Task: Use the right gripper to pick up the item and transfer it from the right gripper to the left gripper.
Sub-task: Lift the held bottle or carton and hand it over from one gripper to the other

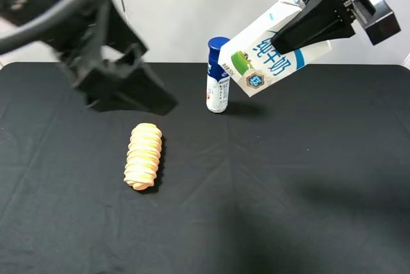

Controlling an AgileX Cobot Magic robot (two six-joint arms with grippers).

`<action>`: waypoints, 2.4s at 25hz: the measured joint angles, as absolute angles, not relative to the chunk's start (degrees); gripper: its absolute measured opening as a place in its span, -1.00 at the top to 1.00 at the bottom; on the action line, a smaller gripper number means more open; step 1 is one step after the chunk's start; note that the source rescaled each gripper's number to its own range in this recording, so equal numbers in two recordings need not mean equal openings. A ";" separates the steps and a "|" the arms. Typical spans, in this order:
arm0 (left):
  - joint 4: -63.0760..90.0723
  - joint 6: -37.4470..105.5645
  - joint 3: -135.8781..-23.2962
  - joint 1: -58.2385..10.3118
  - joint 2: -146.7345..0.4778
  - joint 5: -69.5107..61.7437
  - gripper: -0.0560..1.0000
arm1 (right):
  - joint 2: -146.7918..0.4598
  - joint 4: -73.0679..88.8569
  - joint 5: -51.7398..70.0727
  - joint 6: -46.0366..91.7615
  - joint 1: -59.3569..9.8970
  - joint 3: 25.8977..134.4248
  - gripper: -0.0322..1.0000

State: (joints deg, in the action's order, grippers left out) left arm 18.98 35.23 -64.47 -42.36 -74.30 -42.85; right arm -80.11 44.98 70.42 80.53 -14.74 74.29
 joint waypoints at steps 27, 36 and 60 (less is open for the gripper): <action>21.62 43.65 -72.46 -47.95 -82.24 -43.44 -0.89 | -80.11 48.53 68.99 93.03 -22.25 74.29 0.85; 19.40 43.81 -72.46 -47.82 -82.28 -42.42 0.89 | -80.11 48.74 70.96 93.50 -22.38 74.16 0.85; 17.53 44.04 -72.57 -47.82 -82.55 -42.97 0.85 | -80.11 55.49 63.99 93.15 -22.51 73.97 -0.99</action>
State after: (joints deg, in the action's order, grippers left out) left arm 17.53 44.04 -72.57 -47.82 -82.55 -42.97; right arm -80.11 55.49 63.99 93.15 -22.51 73.97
